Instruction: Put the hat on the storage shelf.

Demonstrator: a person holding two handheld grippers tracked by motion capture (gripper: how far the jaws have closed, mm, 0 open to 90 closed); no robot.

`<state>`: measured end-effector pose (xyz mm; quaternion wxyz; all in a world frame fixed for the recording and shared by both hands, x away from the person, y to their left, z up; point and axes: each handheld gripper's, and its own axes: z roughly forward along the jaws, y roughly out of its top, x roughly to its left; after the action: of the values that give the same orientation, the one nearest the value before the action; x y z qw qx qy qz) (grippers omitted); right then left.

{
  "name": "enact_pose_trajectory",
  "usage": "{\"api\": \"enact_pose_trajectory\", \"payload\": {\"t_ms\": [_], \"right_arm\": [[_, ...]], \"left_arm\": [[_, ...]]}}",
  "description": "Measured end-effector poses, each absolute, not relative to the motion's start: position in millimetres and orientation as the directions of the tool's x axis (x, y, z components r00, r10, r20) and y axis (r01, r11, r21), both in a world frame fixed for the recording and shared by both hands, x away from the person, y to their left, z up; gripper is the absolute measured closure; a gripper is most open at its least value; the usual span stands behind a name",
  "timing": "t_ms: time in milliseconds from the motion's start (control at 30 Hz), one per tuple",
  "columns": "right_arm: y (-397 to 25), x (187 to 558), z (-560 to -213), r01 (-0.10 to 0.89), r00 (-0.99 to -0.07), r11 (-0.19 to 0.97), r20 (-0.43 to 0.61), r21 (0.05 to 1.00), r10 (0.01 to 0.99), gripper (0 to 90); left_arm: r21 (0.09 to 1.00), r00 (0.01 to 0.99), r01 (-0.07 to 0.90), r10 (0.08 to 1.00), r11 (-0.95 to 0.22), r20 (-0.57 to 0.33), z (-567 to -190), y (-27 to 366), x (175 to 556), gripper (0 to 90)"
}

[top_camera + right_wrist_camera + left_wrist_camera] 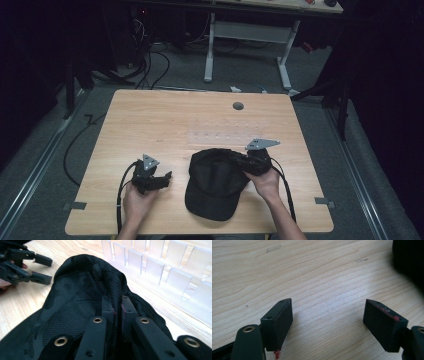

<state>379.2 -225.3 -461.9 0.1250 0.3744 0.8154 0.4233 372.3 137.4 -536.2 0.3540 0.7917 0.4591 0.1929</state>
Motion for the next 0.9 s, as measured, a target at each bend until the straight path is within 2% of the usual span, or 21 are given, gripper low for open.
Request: {"api": "enact_pose_trajectory", "payload": {"t_ms": [567, 900], "right_arm": [[-250, 358, -431, 0.453, -0.687, 0.283, 0.128, 0.846, 0.716, 84.8], [-256, 352, -414, 0.413, -0.688, 0.275, 0.100, 0.868, 0.718, 84.8]], "left_arm": [[0.733, 0.537, 0.582, 0.843, -0.351, -0.024, -536, 138, 371, 20.4], [0.762, 0.619, 0.561, 0.776, -0.325, -0.125, -524, 140, 362, 22.2]]}}
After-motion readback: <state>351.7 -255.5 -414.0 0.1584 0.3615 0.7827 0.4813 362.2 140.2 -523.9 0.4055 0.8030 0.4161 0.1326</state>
